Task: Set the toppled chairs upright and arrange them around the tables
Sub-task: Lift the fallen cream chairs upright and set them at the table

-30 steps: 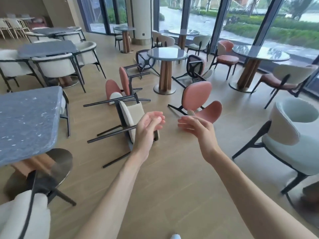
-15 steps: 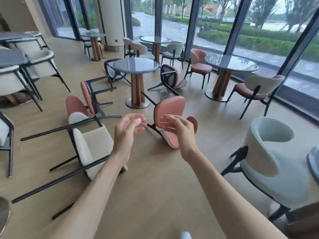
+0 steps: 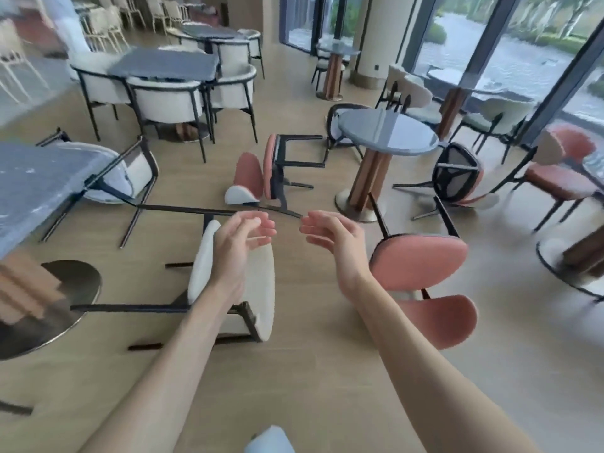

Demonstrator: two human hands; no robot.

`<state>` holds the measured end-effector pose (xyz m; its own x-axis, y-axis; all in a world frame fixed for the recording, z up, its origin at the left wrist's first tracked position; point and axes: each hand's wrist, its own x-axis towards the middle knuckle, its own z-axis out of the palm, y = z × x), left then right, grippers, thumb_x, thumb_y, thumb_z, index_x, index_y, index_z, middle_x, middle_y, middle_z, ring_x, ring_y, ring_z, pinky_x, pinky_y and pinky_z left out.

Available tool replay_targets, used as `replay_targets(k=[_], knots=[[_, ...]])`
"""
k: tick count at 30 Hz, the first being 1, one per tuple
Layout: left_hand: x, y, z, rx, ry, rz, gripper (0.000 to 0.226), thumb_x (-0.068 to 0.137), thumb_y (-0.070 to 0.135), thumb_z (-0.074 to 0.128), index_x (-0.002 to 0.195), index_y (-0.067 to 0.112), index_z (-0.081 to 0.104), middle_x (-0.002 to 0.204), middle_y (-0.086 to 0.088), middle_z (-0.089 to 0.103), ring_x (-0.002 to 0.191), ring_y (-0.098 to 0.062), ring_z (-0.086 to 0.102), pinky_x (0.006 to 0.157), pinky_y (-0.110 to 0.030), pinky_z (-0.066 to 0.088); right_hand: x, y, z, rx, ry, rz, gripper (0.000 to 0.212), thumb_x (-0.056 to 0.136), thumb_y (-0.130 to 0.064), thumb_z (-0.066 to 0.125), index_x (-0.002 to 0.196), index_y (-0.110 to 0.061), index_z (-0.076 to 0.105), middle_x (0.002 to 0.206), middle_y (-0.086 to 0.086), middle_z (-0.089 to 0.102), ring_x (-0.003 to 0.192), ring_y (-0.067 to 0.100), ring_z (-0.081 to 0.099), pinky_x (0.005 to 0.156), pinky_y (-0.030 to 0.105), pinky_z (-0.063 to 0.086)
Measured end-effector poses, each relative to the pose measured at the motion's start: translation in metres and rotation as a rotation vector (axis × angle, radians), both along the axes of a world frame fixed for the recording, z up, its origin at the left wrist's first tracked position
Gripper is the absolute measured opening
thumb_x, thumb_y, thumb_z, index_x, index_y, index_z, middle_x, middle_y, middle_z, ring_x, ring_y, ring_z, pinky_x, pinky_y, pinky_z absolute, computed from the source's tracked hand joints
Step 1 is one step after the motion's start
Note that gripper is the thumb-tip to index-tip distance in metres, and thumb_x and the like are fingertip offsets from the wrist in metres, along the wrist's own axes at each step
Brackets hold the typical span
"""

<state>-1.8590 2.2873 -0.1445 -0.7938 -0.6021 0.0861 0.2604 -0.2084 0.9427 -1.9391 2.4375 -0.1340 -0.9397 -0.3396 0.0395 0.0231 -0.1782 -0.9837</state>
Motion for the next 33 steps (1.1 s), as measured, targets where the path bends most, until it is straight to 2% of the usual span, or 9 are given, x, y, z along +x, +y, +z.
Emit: replay_targets(k=[5, 10, 16, 19, 22, 25, 27, 29, 33], knots=[[-0.091, -0.025, -0.033, 0.058, -0.012, 0.12, 0.018, 0.082, 0.017, 0.055, 0.087, 0.009, 0.071, 0.083, -0.008, 0.072, 0.083, -0.027, 0.069, 0.08, -0.036, 0.056, -0.1, -0.033, -0.028, 0.054, -0.037, 0.086, 0.019, 0.094, -0.012, 0.058, 0.096, -0.008, 0.077, 0.096, 0.013, 0.078, 0.097, 0.032, 0.073, 0.094, 0.045, 0.056], [-0.228, -0.062, -0.076, 0.128, -0.025, 0.159, 0.019, 0.09, 0.011, 0.052, 0.092, 0.008, 0.07, 0.083, -0.007, 0.073, 0.08, -0.024, 0.07, 0.08, -0.036, 0.054, -0.228, -0.079, -0.063, 0.109, -0.071, 0.113, 0.021, 0.094, -0.008, 0.055, 0.097, -0.005, 0.076, 0.099, 0.017, 0.077, 0.097, 0.033, 0.073, 0.093, 0.047, 0.056], [-0.348, -0.112, -0.084, 0.192, -0.043, 0.268, 0.021, 0.082, 0.018, 0.055, 0.092, 0.008, 0.07, 0.083, -0.007, 0.074, 0.081, -0.024, 0.071, 0.076, -0.031, 0.056, -0.357, -0.153, -0.071, 0.127, -0.122, 0.153, 0.019, 0.091, -0.011, 0.056, 0.09, -0.009, 0.075, 0.093, 0.016, 0.077, 0.089, 0.028, 0.072, 0.087, 0.042, 0.056], [-0.37, -0.156, -0.092, 0.205, -0.05, 0.398, 0.021, 0.083, 0.019, 0.055, 0.094, 0.01, 0.07, 0.084, -0.007, 0.073, 0.084, -0.024, 0.071, 0.079, -0.032, 0.056, -0.392, -0.212, -0.074, 0.152, -0.116, 0.263, 0.021, 0.082, -0.02, 0.057, 0.089, -0.013, 0.075, 0.092, 0.011, 0.077, 0.091, 0.024, 0.072, 0.086, 0.037, 0.056], [-0.371, -0.194, -0.107, 0.213, -0.072, 0.551, 0.02, 0.083, 0.019, 0.055, 0.094, 0.011, 0.07, 0.084, -0.005, 0.073, 0.085, -0.021, 0.071, 0.08, -0.031, 0.057, -0.42, -0.266, -0.09, 0.199, -0.099, 0.405, 0.025, 0.088, -0.013, 0.054, 0.099, -0.006, 0.075, 0.097, 0.012, 0.077, 0.095, 0.023, 0.073, 0.082, 0.03, 0.055], [-0.361, -0.219, -0.129, 0.224, -0.096, 0.759, 0.016, 0.085, 0.016, 0.056, 0.092, 0.01, 0.069, 0.082, -0.007, 0.072, 0.083, -0.023, 0.07, 0.077, -0.029, 0.056, -0.441, -0.317, -0.113, 0.232, -0.108, 0.575, 0.027, 0.084, -0.017, 0.055, 0.097, -0.007, 0.076, 0.097, 0.007, 0.078, 0.088, 0.013, 0.073, 0.074, 0.019, 0.054], [-0.351, -0.226, -0.152, 0.244, -0.13, 0.904, 0.015, 0.092, 0.008, 0.054, 0.092, 0.007, 0.069, 0.084, -0.012, 0.071, 0.084, -0.027, 0.069, 0.077, -0.033, 0.057, -0.451, -0.348, -0.133, 0.237, -0.159, 0.678, 0.022, 0.078, -0.019, 0.059, 0.09, -0.009, 0.075, 0.097, 0.01, 0.077, 0.088, 0.017, 0.073, 0.076, 0.022, 0.056], [-0.345, -0.224, -0.178, 0.257, -0.172, 1.055, 0.02, 0.096, 0.004, 0.05, 0.092, 0.006, 0.069, 0.088, -0.017, 0.07, 0.086, -0.032, 0.068, 0.078, -0.037, 0.056, -0.457, -0.379, -0.164, 0.241, -0.194, 0.793, 0.016, 0.085, -0.012, 0.061, 0.09, -0.005, 0.074, 0.093, 0.012, 0.076, 0.088, 0.024, 0.072, 0.08, 0.031, 0.057], [-0.357, -0.195, -0.248, 0.457, -0.195, 1.372, 0.017, 0.086, 0.019, 0.054, 0.091, 0.012, 0.069, 0.089, -0.013, 0.072, 0.084, -0.029, 0.069, 0.076, -0.036, 0.056, -0.455, -0.414, -0.245, 0.354, -0.185, 1.055, 0.021, 0.093, -0.007, 0.053, 0.1, 0.003, 0.07, 0.091, 0.012, 0.073, 0.086, 0.024, 0.069, 0.077, 0.032, 0.056]])
